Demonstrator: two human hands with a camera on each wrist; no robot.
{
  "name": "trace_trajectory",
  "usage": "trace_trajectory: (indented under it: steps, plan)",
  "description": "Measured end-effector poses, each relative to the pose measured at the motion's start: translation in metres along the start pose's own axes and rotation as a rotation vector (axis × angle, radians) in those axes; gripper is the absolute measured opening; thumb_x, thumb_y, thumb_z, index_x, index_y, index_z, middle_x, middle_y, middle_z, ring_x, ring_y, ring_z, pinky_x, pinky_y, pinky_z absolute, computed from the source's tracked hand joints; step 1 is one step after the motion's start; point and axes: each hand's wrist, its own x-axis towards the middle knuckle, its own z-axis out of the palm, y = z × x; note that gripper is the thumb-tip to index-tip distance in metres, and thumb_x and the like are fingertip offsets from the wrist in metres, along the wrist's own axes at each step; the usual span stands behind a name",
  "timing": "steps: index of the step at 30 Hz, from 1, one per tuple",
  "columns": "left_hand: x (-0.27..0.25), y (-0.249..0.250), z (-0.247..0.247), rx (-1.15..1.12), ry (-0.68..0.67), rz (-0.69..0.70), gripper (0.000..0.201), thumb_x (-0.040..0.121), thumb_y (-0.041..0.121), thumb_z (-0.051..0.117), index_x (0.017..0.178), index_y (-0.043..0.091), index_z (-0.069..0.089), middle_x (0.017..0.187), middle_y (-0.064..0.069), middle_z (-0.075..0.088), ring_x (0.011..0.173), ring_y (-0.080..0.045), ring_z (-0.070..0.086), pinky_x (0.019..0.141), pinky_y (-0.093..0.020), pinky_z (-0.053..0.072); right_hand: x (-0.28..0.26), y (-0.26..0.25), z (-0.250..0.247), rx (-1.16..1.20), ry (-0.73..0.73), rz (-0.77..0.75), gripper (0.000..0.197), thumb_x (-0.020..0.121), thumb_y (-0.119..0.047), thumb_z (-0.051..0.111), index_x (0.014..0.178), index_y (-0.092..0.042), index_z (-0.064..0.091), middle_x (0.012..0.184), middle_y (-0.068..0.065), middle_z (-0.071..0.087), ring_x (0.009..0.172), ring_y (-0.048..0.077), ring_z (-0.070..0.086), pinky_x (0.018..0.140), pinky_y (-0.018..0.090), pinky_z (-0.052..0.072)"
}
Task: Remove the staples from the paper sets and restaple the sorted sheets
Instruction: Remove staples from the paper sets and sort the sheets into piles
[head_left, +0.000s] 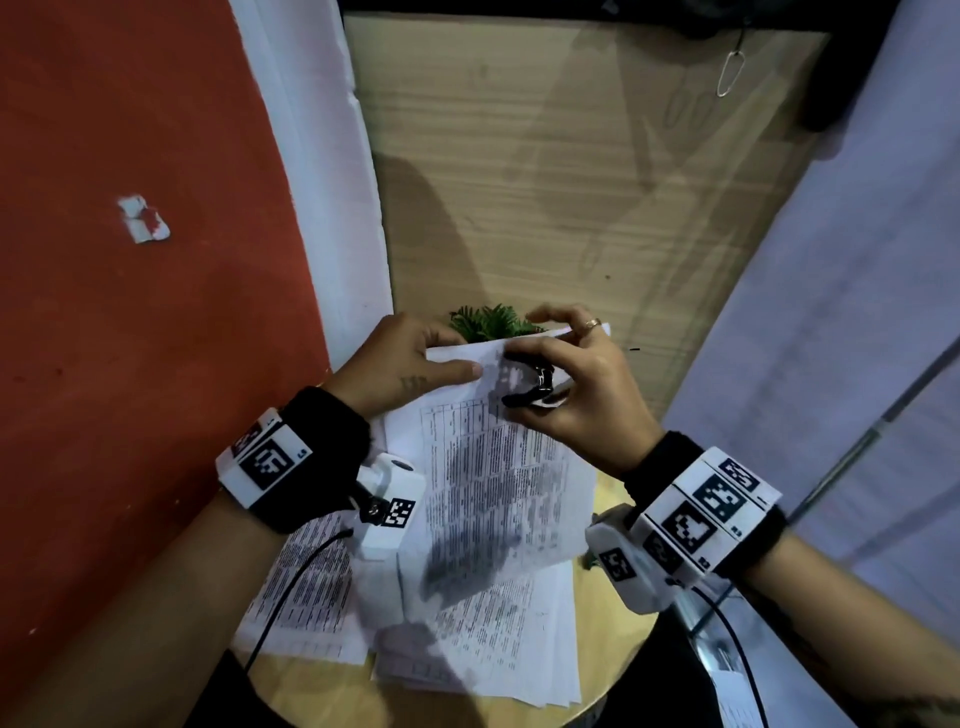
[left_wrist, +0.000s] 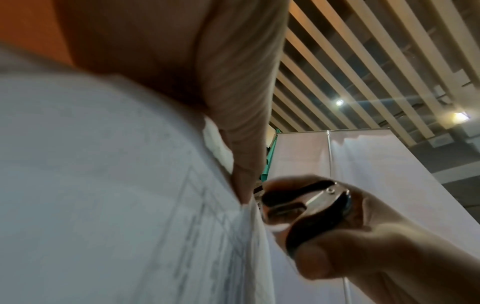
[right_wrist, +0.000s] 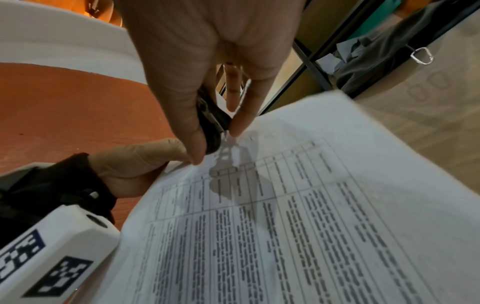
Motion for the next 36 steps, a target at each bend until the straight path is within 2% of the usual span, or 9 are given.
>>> trace_trajectory:
  steps: [2, 4, 7, 10, 18, 24, 28, 32, 36]
  plan:
    - [-0.001, 0.006, 0.001, -0.015, -0.012, 0.008, 0.018, 0.079, 0.017, 0.075, 0.081, -0.001, 0.073, 0.079, -0.02, 0.069, 0.068, -0.009, 0.056, 0.067, -0.029, 0.043, 0.002, -0.003, 0.002, 0.03, 0.012, -0.048, 0.04, 0.065, -0.017, 0.077, 0.102, -0.005, 0.069, 0.113, 0.013, 0.055, 0.086, 0.01, 0.058, 0.066, 0.02, 0.052]
    - [-0.002, 0.011, 0.002, -0.082, -0.031, 0.003, 0.018, 0.078, 0.015, 0.075, 0.085, -0.001, 0.074, 0.086, -0.025, 0.069, 0.073, -0.013, 0.059, 0.071, -0.033, 0.045, 0.003, -0.004, 0.003, 0.022, 0.008, -0.095, 0.038, 0.068, -0.014, 0.076, 0.105, -0.003, 0.069, 0.108, 0.013, 0.06, 0.089, 0.014, 0.059, 0.07, 0.027, 0.053]
    - [-0.003, 0.016, 0.001, -0.181, -0.047, -0.033, 0.014, 0.078, 0.011, 0.074, 0.087, 0.0, 0.074, 0.091, -0.024, 0.07, 0.078, -0.017, 0.064, 0.078, -0.041, 0.051, 0.005, -0.002, 0.003, -0.009, 0.007, -0.137, 0.039, 0.07, -0.014, 0.076, 0.106, -0.003, 0.068, 0.106, 0.013, 0.063, 0.095, 0.019, 0.06, 0.079, 0.031, 0.053]
    - [-0.004, 0.019, -0.001, -0.189, -0.074, -0.041, 0.015, 0.077, 0.013, 0.074, 0.088, 0.002, 0.075, 0.091, -0.022, 0.071, 0.085, -0.028, 0.068, 0.085, -0.046, 0.051, 0.005, -0.003, 0.001, -0.033, 0.004, -0.161, 0.04, 0.07, -0.016, 0.076, 0.106, -0.004, 0.069, 0.107, 0.012, 0.064, 0.096, 0.022, 0.062, 0.081, 0.033, 0.053]
    - [-0.006, 0.028, 0.0, -0.154, -0.1, -0.023, 0.006, 0.077, 0.013, 0.075, 0.081, 0.01, 0.076, 0.078, -0.006, 0.074, 0.073, -0.006, 0.063, 0.073, -0.028, 0.049, 0.006, -0.006, -0.002, -0.068, 0.002, -0.196, 0.037, 0.068, -0.015, 0.076, 0.103, -0.005, 0.07, 0.102, 0.011, 0.066, 0.09, 0.026, 0.066, 0.073, 0.04, 0.055]
    - [-0.007, 0.027, -0.003, -0.128, -0.138, -0.006, 0.031, 0.066, 0.029, 0.078, 0.086, 0.005, 0.075, 0.088, -0.019, 0.072, 0.079, -0.017, 0.064, 0.078, -0.047, 0.052, 0.006, -0.007, 0.0, -0.091, 0.013, -0.219, 0.032, 0.068, -0.014, 0.076, 0.098, -0.005, 0.072, 0.095, 0.008, 0.067, 0.081, 0.025, 0.066, 0.066, 0.034, 0.055]
    - [-0.01, 0.026, -0.002, -0.172, -0.173, 0.008, 0.039, 0.061, 0.03, 0.078, 0.087, 0.001, 0.074, 0.089, -0.024, 0.07, 0.077, -0.019, 0.062, 0.072, -0.039, 0.05, 0.005, -0.009, 0.0, -0.092, 0.013, -0.227, 0.031, 0.066, -0.013, 0.075, 0.096, -0.005, 0.072, 0.091, 0.008, 0.067, 0.076, 0.023, 0.065, 0.062, 0.029, 0.052]
    - [-0.012, 0.026, -0.002, -0.226, -0.173, -0.021, 0.03, 0.068, 0.013, 0.077, 0.09, -0.007, 0.071, 0.091, -0.031, 0.067, 0.075, -0.019, 0.059, 0.071, -0.033, 0.044, 0.006, -0.011, 0.0, -0.094, 0.017, -0.24, 0.028, 0.066, -0.011, 0.074, 0.093, -0.005, 0.072, 0.088, 0.008, 0.067, 0.073, 0.025, 0.065, 0.056, 0.038, 0.053]
    - [-0.011, 0.028, -0.003, -0.231, -0.169, -0.043, 0.017, 0.076, -0.003, 0.073, 0.091, -0.009, 0.07, 0.088, -0.021, 0.07, 0.076, -0.015, 0.059, 0.072, -0.029, 0.045, 0.006, -0.013, 0.0, -0.096, 0.009, -0.237, 0.022, 0.068, -0.01, 0.073, 0.089, -0.005, 0.072, 0.084, 0.008, 0.066, 0.068, 0.027, 0.064, 0.053, 0.038, 0.052]
